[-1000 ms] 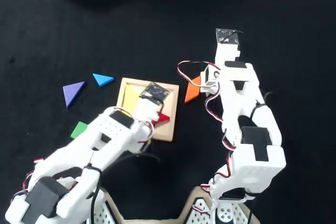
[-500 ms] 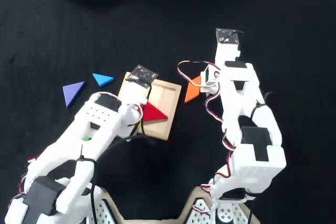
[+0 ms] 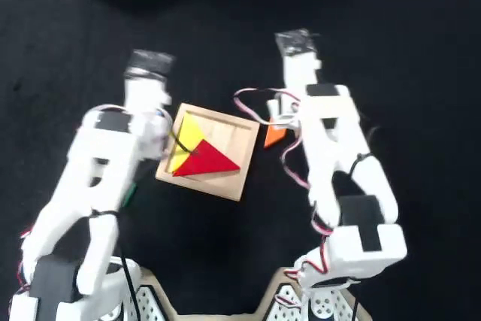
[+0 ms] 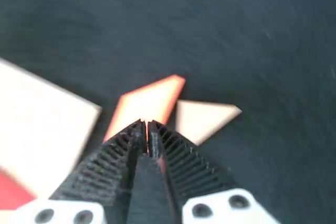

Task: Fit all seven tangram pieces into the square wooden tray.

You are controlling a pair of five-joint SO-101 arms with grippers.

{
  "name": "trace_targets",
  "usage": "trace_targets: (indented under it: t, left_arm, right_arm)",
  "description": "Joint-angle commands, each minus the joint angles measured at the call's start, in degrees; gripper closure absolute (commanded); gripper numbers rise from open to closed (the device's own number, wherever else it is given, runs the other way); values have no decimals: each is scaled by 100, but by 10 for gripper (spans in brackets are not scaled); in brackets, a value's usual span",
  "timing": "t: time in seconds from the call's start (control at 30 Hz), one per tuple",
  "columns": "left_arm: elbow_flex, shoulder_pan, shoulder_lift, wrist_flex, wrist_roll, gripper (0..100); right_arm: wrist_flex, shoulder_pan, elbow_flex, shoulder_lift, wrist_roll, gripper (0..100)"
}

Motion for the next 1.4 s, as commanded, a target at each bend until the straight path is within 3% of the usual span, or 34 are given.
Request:
trace_targets:
  t: [0.0, 0.2, 0.67, 1.0, 1.17, 1.37]
  left_arm:
    - [-127, -760, -97, -132, 1064, 891]
    - [1174, -725, -105, -1688, 1319, 891]
    - [1235, -426, -44, -1785, 1354, 894]
    - [1305, -444, -35, -1934, 1363, 894]
    - [1640, -453, -97, -2409, 1363, 895]
    - [1640, -690, -105, -2409, 1749, 895]
  right_arm:
    - [26, -782, -233, -277, 105, 988]
    - [211, -1503, -752, 611, 105, 988]
    - [677, -2163, -374, 752, 123, 988]
    - [1284, -1934, 75, -356, 554, 988]
    - [1029, -2312, -233, -1007, 554, 988]
    - [475, -2664, -866, -84, 519, 988]
